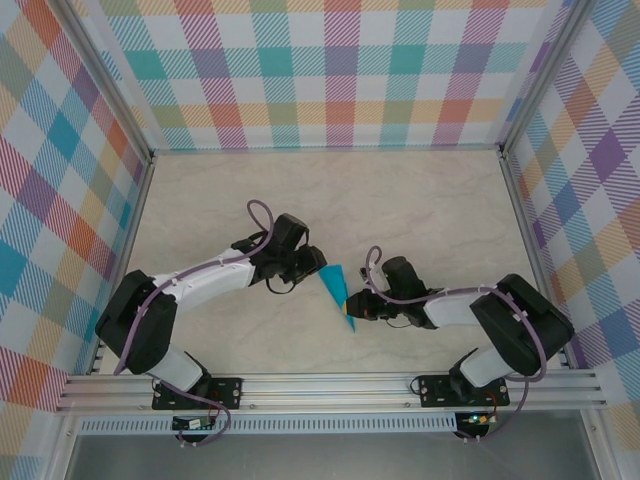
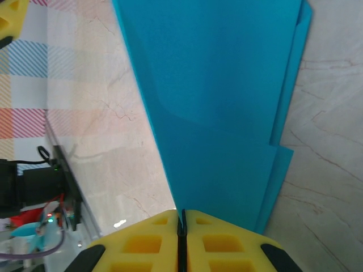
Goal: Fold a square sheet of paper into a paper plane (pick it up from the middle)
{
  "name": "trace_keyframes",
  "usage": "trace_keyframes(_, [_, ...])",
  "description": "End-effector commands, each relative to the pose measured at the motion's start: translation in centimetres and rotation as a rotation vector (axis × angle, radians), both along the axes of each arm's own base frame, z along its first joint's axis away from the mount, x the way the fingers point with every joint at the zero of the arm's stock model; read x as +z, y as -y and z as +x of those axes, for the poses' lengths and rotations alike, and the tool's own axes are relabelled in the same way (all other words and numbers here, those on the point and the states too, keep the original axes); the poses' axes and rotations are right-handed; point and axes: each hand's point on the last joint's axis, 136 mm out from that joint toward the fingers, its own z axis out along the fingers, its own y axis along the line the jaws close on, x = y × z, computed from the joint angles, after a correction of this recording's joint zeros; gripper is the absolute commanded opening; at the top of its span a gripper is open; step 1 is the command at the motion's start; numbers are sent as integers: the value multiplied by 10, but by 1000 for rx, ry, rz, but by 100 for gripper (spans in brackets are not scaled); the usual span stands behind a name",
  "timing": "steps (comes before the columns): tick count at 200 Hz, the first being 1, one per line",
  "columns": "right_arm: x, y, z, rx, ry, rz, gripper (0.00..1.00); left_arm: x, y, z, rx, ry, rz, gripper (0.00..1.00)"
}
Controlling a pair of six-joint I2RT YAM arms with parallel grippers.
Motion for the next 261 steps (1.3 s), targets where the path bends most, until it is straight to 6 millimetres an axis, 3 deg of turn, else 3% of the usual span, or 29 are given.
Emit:
trace_keyframes(1, [11, -6, -2, 28, -49, 92, 10, 3, 16, -3, -70, 21, -43, 39])
trace_keyframes(107, [-21, 10, 5, -81, -249, 51, 11, -10, 60, -9, -218, 58, -145, 37])
trace_keyframes(178, [-2, 7, 12, -102, -279, 136, 11, -16, 68, -14, -266, 89, -147, 38])
trace_keyframes(261, [5, 10, 16, -131, -351, 167, 12, -16, 85, -10, -329, 143, -187, 42])
